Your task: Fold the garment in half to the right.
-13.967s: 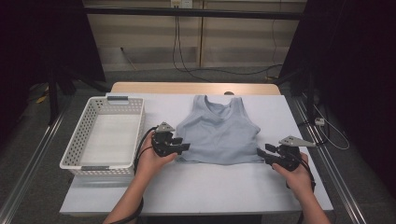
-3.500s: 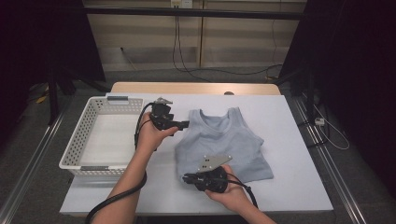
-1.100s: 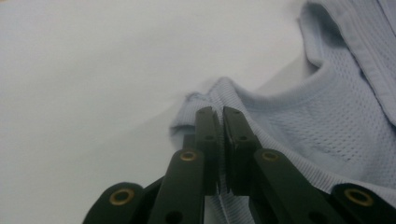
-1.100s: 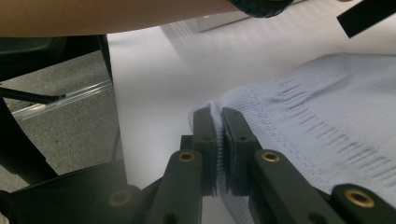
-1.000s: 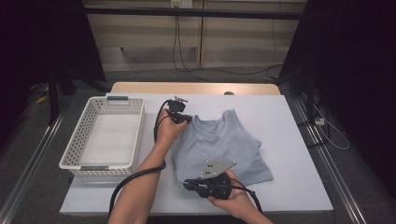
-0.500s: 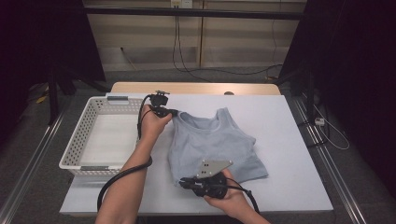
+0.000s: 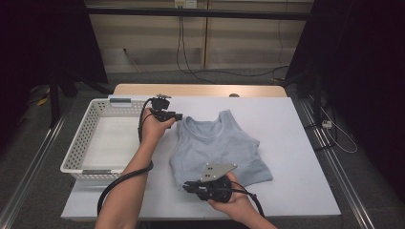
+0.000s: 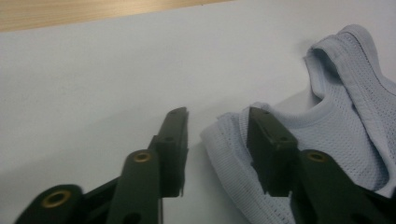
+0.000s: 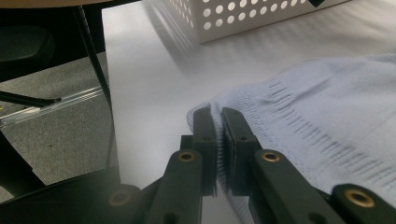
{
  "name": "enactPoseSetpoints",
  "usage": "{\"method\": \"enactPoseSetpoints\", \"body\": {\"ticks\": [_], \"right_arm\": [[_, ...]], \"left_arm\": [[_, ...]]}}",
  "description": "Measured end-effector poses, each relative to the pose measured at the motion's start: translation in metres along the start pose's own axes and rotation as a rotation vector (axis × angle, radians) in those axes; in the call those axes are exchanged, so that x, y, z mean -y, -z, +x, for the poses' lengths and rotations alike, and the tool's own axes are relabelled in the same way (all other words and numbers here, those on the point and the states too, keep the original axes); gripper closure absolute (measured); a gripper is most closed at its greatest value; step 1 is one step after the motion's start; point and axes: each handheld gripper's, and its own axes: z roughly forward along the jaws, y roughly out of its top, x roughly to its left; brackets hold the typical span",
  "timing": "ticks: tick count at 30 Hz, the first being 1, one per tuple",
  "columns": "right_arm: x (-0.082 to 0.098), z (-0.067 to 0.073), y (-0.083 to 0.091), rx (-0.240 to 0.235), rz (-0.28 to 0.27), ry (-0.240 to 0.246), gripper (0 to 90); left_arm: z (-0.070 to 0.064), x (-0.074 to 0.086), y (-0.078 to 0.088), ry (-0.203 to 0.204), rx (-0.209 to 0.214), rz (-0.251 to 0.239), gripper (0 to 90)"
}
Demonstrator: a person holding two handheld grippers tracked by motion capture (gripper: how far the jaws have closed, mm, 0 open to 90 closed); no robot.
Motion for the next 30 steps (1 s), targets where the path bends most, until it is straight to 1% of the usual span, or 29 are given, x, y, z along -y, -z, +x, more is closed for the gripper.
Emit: {"method": "enactPoseSetpoints", "body": {"ticks": [2,3,6,8,9,10,12,13,14,15,17,18,19,20,21,22,23,24,25,26,27,28,30], "right_arm": [[0.001,-0.001,0.001,0.000,-0.002,-0.003,85.7],[0.001,-0.001,0.001,-0.001,-0.002,-0.003,85.7],[0.002,-0.001,0.001,-0.003,-0.003,-0.001,85.7],[0.002,0.000,0.002,-0.003,-0.002,-0.002,85.7],[0.002,0.000,0.002,-0.004,-0.003,-0.005,85.7],[0.002,0.000,0.003,-0.004,-0.005,-0.008,85.7],[0.003,0.000,0.004,-0.006,-0.006,-0.008,85.7],[0.003,-0.001,0.004,-0.006,-0.007,-0.011,85.6],[0.004,-0.001,0.005,-0.006,-0.007,-0.014,85.7],[0.004,-0.001,0.006,-0.005,-0.010,-0.014,85.6],[0.005,-0.002,0.007,-0.003,-0.012,-0.018,85.6],[0.005,-0.002,0.008,-0.004,-0.016,-0.023,85.6],[0.005,-0.002,0.009,-0.002,-0.020,-0.029,85.6],[0.005,-0.002,0.010,0.000,-0.022,-0.030,85.6],[0.005,-0.002,0.011,0.004,-0.025,-0.030,85.6],[0.005,-0.002,0.012,0.006,-0.027,-0.033,85.6],[0.006,-0.002,0.012,0.007,-0.027,-0.035,85.6],[0.006,-0.002,0.012,0.009,-0.027,-0.034,85.6],[0.006,-0.001,0.012,0.010,-0.026,-0.036,85.6],[0.007,-0.001,0.011,0.011,-0.025,-0.037,85.6],[0.007,0.000,0.010,0.012,-0.022,-0.037,85.7],[0.007,0.000,0.010,0.013,-0.021,-0.035,85.7],[0.007,0.001,0.008,0.014,-0.016,-0.033,85.7]], "left_arm": [[0.001,0.001,-0.002,-0.017,-0.006,0.012,53.7],[0.002,0.001,-0.003,-0.033,-0.015,0.009,51.8],[0.003,0.003,-0.007,-0.044,-0.021,0.009,51.1],[0.003,0.004,-0.012,-0.058,-0.018,0.018,51.5],[0.003,0.004,-0.014,-0.058,-0.014,0.020,52.6],[0.003,0.005,-0.018,-0.067,-0.008,0.026,53.7],[0.001,0.007,-0.024,-0.068,0.011,0.020,53.7],[-0.001,0.007,-0.027,-0.075,0.012,0.019,54.1],[-0.003,0.008,-0.031,-0.083,0.013,0.025,54.0],[-0.003,0.008,-0.033,-0.088,0.023,0.034,54.2],[-0.006,0.009,-0.039,-0.081,0.031,0.044,54.7],[-0.008,0.009,-0.040,-0.089,0.030,0.039,54.8],[-0.010,0.009,-0.041,-0.087,0.027,0.043,55.8],[-0.012,0.008,-0.042,-0.090,0.027,0.047,58.7],[-0.014,0.008,-0.043,-0.098,0.028,0.052,62.3],[-0.016,0.007,-0.043,-0.114,0.016,0.058,63.6],[-0.017,0.007,-0.044,-0.107,0.008,0.059,66.5],[-0.017,0.006,-0.043,-0.107,0.009,0.073,69.5],[-0.017,0.005,-0.043,-0.090,0.004,0.076,74.0],[-0.017,0.005,-0.042,-0.075,0.002,0.090,78.7],[-0.017,0.004,-0.042,-0.068,0.000,0.093,82.4],[-0.019,0.004,-0.042,-0.060,-0.008,0.092,83.8],[-0.019,0.002,-0.039,-0.042,-0.011,0.104,85.8]]}}
